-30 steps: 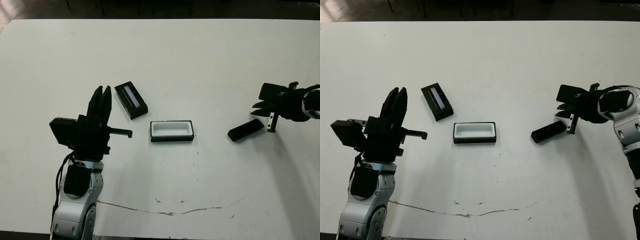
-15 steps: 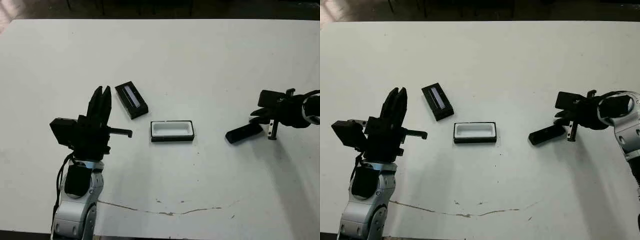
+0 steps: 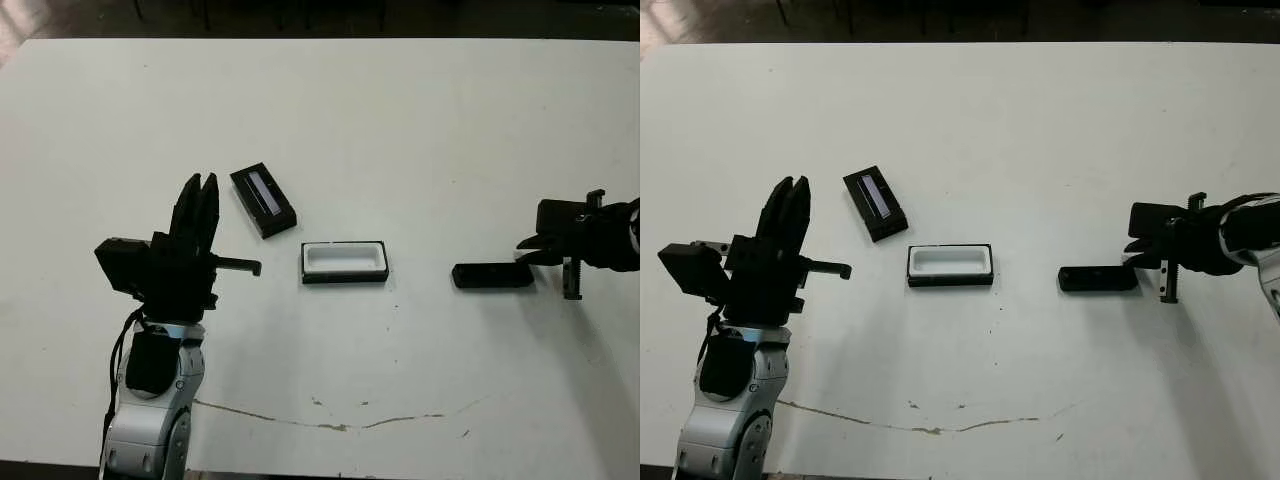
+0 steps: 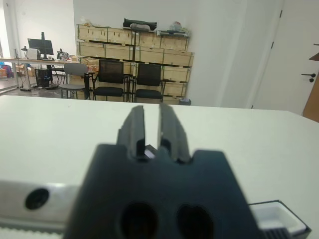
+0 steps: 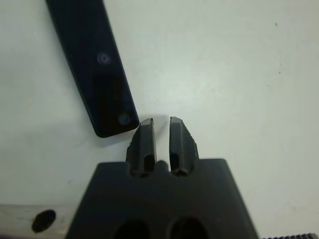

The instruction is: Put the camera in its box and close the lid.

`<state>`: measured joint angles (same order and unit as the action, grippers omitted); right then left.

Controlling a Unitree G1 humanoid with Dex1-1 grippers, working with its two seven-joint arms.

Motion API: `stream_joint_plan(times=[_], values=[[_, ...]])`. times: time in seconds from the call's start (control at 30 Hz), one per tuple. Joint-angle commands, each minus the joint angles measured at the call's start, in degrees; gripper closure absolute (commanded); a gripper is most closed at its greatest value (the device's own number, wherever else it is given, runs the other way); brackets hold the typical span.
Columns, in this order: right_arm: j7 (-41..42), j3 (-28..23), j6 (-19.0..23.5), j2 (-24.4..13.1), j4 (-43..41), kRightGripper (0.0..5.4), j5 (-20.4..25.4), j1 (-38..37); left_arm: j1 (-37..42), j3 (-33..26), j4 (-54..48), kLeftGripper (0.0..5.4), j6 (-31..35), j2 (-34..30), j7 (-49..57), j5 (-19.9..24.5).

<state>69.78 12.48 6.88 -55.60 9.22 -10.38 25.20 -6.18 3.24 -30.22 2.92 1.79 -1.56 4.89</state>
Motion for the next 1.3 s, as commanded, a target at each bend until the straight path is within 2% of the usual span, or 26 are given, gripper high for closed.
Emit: stream_joint_plan(times=[0.03,0.2,0.37,0.57,0.8,0.9,1.0,1.13,1.3], values=[[1.0,-0.9,0.58,-1.57,-2.19,5.4,1.39,-3.0,-1.02,-0.38,0.43,5.36,0.23,-0.28,-0.16,0.49],[1.06,-3.47,0.17,-2.11,-5.88,5.4,4.88,-6.51,-1.32,0.15,0.02,5.36,0.57,0.11,0.3,0.6],[0.73,-4.77,3.17,-2.32,-11.61,5.4,6.64,-10.11,-1.62,0.47,0.17,5.36,0.45,0.3,0.53,0.29],[-0.4,-4.89,11.78,-2.42,-20.08,5.4,7.42,-13.78,-1.54,0.75,0.23,5.36,0.4,0.41,0.61,-0.2],[-0.74,-5.45,19.31,-4.95,-30.19,5.4,7.41,-16.82,-1.67,0.52,0.3,5.36,0.25,0.38,0.37,0.29],[-0.66,-5.9,21.58,-5.95,-32.88,5.4,8.04,-17.39,-1.57,0.49,0.45,5.36,0.1,0.33,0.4,0.09],[-1.91,-6.24,21.63,-6.32,-33.76,5.4,7.55,-18.34,-1.45,0.45,0.71,5.36,-0.07,0.33,0.14,0.41],[-15.28,-12.01,18.12,-0.57,-34.09,5.4,4.48,-24.75,-1.4,0.54,0.86,5.36,-0.17,0.48,0.18,0.49],[-31.14,-16.47,16.71,6.64,-36.49,5.4,-1.19,-30.62,-1.76,0.44,0.5,5.36,-0.02,0.21,0.28,0.1]])
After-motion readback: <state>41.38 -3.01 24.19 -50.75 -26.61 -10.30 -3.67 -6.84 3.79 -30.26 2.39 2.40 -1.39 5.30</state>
